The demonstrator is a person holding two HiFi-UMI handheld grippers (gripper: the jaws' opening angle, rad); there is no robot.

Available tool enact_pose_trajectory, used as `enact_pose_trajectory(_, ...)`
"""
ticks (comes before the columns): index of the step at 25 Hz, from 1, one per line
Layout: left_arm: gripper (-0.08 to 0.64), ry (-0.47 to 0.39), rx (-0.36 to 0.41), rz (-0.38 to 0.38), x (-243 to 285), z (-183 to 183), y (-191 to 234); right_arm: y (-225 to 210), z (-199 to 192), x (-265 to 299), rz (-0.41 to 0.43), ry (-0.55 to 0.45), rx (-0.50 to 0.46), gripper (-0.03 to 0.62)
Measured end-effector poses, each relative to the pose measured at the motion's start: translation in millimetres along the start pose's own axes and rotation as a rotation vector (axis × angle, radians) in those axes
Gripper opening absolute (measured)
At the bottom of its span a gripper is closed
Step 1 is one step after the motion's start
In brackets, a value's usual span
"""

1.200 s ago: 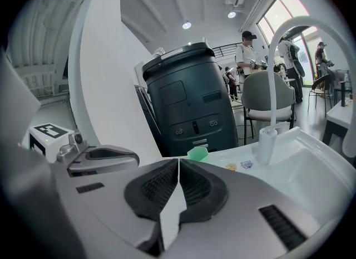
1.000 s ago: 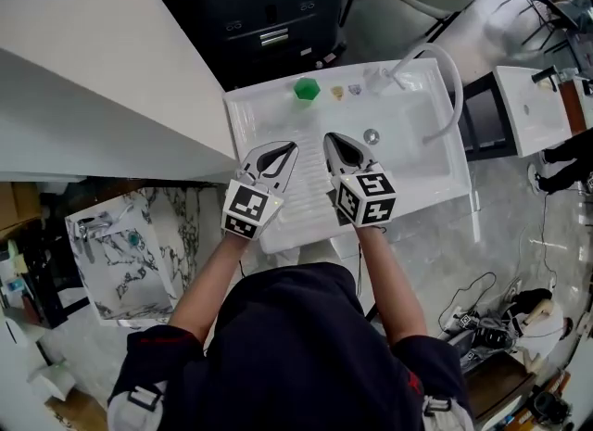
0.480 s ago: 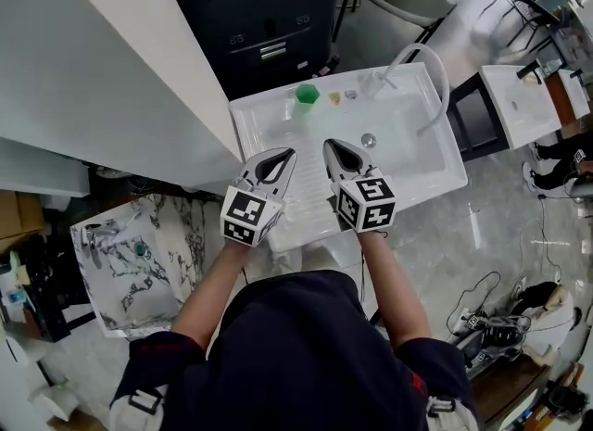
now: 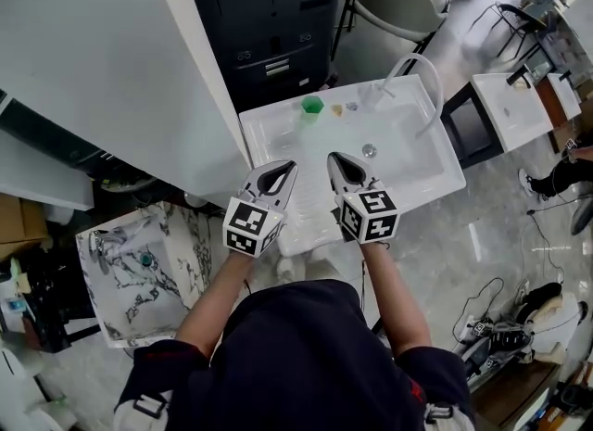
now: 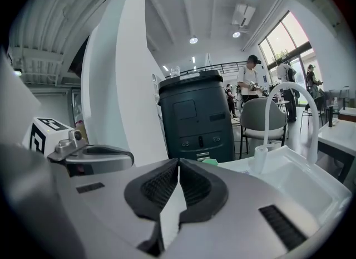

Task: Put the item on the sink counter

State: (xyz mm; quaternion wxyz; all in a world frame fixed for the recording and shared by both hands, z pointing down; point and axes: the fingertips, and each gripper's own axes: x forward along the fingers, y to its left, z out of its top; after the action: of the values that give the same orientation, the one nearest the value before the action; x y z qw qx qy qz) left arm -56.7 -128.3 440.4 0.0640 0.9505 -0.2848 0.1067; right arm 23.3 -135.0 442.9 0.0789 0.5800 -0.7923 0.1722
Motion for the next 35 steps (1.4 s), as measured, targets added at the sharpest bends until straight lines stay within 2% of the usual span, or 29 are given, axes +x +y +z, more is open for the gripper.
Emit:
enact_pose_trajectory(11,0.02,-0.03,-0.003,0.0,-19.5,5.6,-5.8,12.3,3.4,-18.2,-0.019,-0.032,-0.036,0.035)
enact_pose_trajectory(19,0.02,-0.048,0.003,0.03,-22.3,20.1,-17.5,5.6,4.7,-32.9,-0.003,-0.031,-0.038,0.035)
enact_pose_trajectory(35,0.02,-0.074,0.012,0.072,-44.5,36.0,-73.7,17.2,8.6,-95.5,0.052,-0.069,-0.045,0.035)
